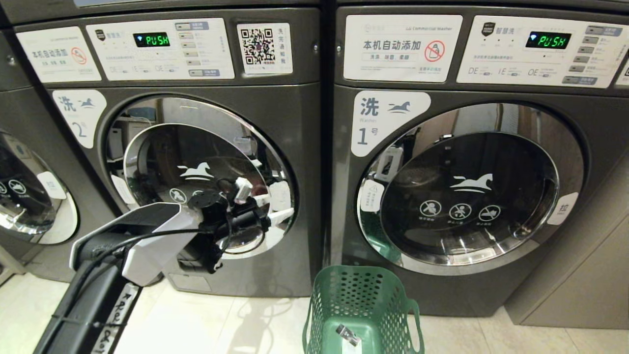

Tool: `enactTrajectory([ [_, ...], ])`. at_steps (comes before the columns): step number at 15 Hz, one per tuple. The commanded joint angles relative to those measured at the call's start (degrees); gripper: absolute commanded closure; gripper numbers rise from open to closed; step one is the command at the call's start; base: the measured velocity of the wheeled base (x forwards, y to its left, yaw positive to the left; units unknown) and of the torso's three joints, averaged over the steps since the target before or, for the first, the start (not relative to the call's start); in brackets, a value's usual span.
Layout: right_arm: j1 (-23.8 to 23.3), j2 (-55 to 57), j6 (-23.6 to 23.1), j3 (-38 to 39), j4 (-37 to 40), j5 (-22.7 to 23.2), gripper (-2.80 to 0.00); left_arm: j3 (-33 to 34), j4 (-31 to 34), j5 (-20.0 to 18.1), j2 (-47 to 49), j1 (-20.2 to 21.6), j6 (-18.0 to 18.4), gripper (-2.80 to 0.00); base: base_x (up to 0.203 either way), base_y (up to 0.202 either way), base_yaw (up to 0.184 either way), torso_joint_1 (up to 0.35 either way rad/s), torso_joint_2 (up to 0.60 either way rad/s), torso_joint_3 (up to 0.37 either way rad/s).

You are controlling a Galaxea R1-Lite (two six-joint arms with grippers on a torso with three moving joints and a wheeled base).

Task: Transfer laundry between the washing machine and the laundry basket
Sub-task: Open the lid of the washing machine

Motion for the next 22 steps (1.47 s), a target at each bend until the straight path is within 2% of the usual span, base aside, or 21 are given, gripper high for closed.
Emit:
enactTrajectory([
  [1,0.1,0.0,-0.1,0.0,0.0,0.0,0.00,1.7,-0.9,0.3,-0.9,-8.6,-0.1,-2.80,0.000,0.000,0.000,0.000,0.00,0.000],
  [5,0.1,0.0,-0.1,0.0,0.0,0.0,0.00,3.2,-1.1,0.9,-1.9,-7.1,0.1,-2.80,0.000,0.000,0.000,0.000,0.00,0.000],
  [7,0.0,0.0,-0.1,0.0,0.0,0.0,0.00,5.2,-1.2,1.2,-3.1,-4.6,0.5,-2.80,0.000,0.000,0.000,0.000,0.00,0.000],
  [11,0.1,0.0,-0.1,0.0,0.0,0.0,0.00,11.1,-1.3,4.5,-7.4,0.0,0.7,-2.80,0.000,0.000,0.000,0.000,0.00,0.000],
  [15,0.1,0.0,-0.1,0.0,0.0,0.0,0.00,16.6,-3.4,5.0,-10.1,4.3,1.2,-2.80,0.000,0.000,0.000,0.000,0.00,0.000],
  [22,0.0,0.0,-0.1,0.0,0.0,0.0,0.00,19.4,-3.4,5.7,-12.1,8.6,1.2,-2.80,0.000,0.000,0.000,0.000,0.00,0.000],
])
